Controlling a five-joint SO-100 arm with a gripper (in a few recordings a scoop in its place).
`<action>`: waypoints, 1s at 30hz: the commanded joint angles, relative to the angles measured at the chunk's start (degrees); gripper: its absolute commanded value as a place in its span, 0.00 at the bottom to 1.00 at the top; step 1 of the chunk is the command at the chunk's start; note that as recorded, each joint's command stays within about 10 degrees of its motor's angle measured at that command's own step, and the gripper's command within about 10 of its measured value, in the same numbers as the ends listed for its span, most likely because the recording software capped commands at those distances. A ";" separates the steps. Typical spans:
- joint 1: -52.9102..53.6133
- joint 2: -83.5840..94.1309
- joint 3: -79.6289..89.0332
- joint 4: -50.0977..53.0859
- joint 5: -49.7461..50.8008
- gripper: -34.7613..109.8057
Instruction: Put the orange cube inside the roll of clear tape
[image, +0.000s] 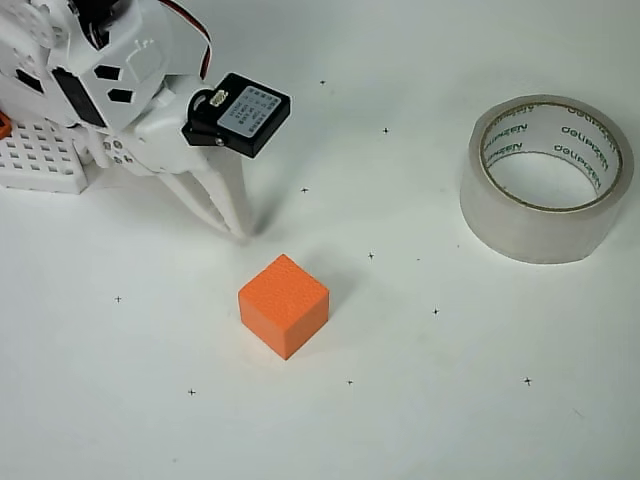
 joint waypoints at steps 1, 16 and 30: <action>4.13 9.49 -5.01 -1.14 1.49 0.24; 2.64 9.49 -5.01 -1.41 1.49 0.24; -0.79 2.02 -15.38 -8.09 3.52 0.30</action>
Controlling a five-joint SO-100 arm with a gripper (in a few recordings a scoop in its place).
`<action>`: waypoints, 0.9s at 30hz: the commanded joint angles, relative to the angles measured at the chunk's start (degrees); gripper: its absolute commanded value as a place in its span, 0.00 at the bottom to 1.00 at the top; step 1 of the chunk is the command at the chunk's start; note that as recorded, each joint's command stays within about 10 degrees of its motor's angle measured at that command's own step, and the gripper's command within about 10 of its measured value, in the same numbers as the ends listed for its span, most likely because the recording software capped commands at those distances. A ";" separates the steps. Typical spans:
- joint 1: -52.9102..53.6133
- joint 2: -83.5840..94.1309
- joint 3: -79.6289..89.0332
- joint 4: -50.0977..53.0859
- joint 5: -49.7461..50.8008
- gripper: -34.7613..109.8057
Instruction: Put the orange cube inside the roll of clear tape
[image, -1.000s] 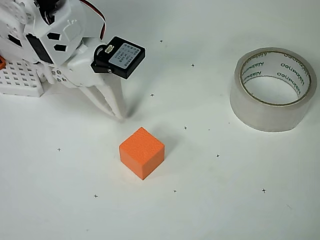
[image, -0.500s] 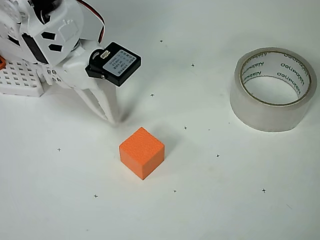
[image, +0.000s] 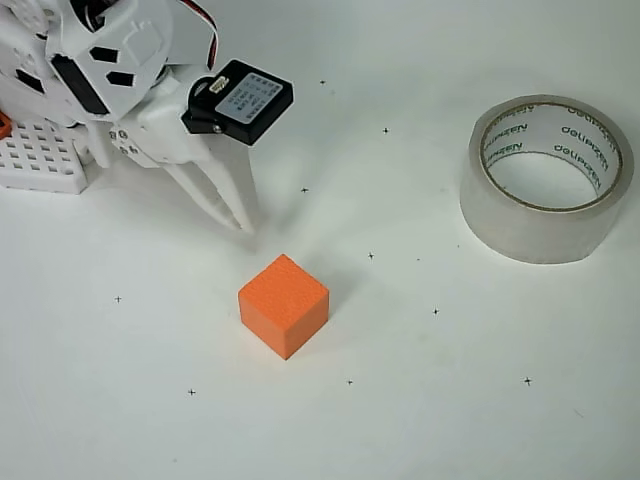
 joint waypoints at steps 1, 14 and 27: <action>-0.18 -6.06 -8.09 -3.69 -1.85 0.31; 3.60 -24.61 -19.42 -12.22 -9.40 0.44; 6.06 -39.55 -27.69 -16.26 -13.27 0.49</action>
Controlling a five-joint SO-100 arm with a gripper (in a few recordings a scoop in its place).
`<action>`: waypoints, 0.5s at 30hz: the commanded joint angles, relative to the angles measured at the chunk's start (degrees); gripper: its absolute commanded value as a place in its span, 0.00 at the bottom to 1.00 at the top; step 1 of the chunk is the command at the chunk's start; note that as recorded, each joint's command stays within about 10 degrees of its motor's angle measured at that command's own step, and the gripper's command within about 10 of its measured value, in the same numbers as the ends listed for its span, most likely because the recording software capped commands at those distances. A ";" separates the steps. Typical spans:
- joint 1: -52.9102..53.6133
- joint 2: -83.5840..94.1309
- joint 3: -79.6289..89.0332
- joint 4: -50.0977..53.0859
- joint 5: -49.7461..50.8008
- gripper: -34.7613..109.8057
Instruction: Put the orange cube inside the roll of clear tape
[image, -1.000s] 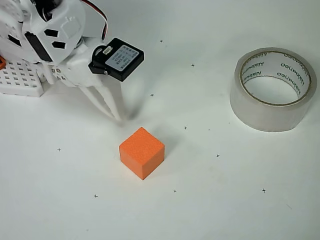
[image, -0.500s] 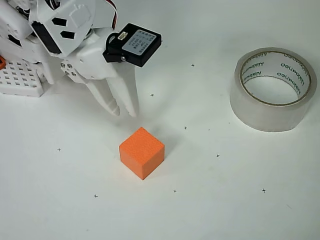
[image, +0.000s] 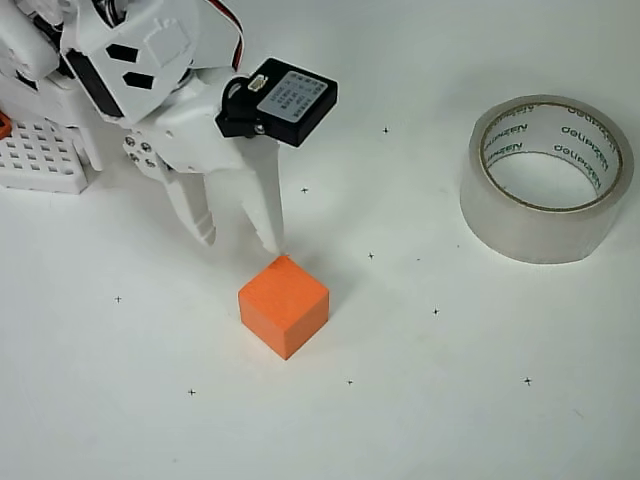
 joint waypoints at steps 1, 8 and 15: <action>0.97 -4.22 -7.47 -2.72 -1.58 0.49; 1.32 -11.95 -11.87 -5.01 -3.43 0.50; 2.11 -15.64 -12.39 -7.56 -3.87 0.52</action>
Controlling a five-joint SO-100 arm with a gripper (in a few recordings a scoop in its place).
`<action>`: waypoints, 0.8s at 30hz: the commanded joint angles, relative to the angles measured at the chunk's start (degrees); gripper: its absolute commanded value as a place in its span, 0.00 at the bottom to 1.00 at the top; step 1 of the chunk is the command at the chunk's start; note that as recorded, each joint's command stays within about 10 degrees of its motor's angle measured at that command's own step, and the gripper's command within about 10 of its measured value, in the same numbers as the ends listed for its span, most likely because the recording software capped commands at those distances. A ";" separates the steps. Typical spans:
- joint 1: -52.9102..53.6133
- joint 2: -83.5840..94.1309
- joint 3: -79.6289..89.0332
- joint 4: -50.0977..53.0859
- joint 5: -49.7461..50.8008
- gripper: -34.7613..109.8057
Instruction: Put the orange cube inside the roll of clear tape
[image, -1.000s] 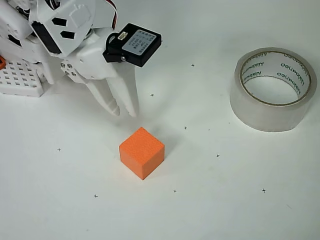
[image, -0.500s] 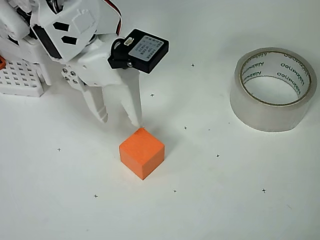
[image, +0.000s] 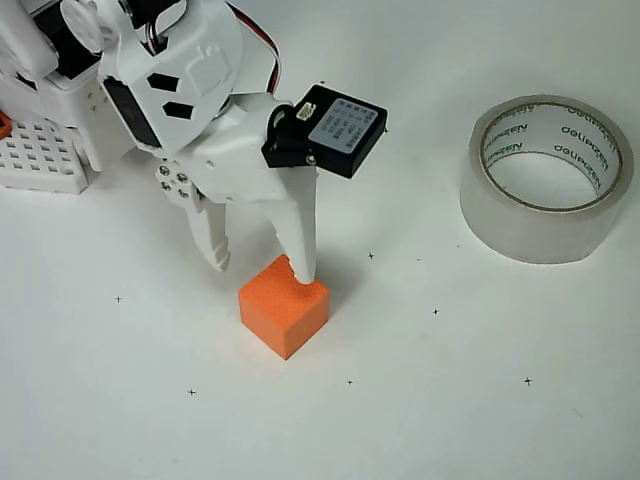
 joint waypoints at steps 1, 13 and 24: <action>0.70 -0.35 -3.96 -1.49 -0.88 0.52; 0.97 -7.47 -6.86 -5.36 -3.08 0.53; 1.32 -16.08 -10.72 -7.47 -4.48 0.53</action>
